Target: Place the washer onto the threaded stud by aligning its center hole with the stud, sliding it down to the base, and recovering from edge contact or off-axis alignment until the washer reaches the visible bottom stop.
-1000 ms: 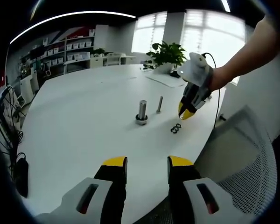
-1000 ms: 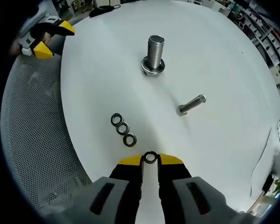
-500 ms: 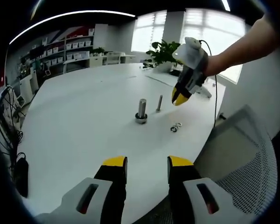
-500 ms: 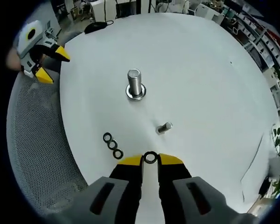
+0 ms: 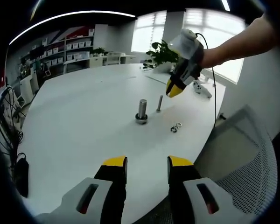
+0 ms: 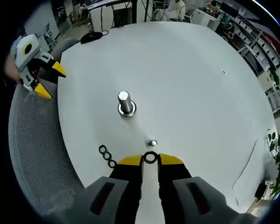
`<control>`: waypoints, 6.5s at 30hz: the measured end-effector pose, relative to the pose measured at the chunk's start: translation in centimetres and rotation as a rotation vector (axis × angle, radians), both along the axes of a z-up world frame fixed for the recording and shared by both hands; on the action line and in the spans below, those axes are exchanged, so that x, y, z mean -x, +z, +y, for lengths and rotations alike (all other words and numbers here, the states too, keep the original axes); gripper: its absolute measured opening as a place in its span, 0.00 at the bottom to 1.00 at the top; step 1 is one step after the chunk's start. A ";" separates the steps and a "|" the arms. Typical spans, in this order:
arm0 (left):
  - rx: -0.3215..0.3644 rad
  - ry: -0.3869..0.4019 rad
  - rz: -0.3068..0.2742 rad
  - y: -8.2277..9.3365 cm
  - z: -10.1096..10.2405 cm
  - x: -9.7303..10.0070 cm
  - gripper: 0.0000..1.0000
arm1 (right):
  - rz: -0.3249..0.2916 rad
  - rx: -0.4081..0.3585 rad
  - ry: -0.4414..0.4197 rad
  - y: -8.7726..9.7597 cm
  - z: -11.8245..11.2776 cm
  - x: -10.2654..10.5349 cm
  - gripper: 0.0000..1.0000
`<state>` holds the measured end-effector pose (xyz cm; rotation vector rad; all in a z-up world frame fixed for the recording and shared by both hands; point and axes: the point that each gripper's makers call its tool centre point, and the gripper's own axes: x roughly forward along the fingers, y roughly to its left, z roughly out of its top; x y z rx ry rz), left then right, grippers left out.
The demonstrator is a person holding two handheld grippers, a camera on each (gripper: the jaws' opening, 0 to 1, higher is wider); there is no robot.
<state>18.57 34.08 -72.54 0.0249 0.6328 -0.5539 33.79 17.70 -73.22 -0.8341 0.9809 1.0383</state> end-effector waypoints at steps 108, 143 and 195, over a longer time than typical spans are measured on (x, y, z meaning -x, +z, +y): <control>0.020 0.020 0.010 0.0 0.2 -0.1 0.32 | 0.106 0.114 -0.005 -6.4 0.1 -1.0 0.16; 0.022 0.014 0.022 -0.2 0.1 0.0 0.32 | 0.099 0.099 -0.071 -6.6 -1.9 -0.4 0.25; 0.004 0.024 0.018 -0.2 0.4 0.0 0.32 | 0.123 0.036 0.122 -6.1 -0.9 7.5 0.28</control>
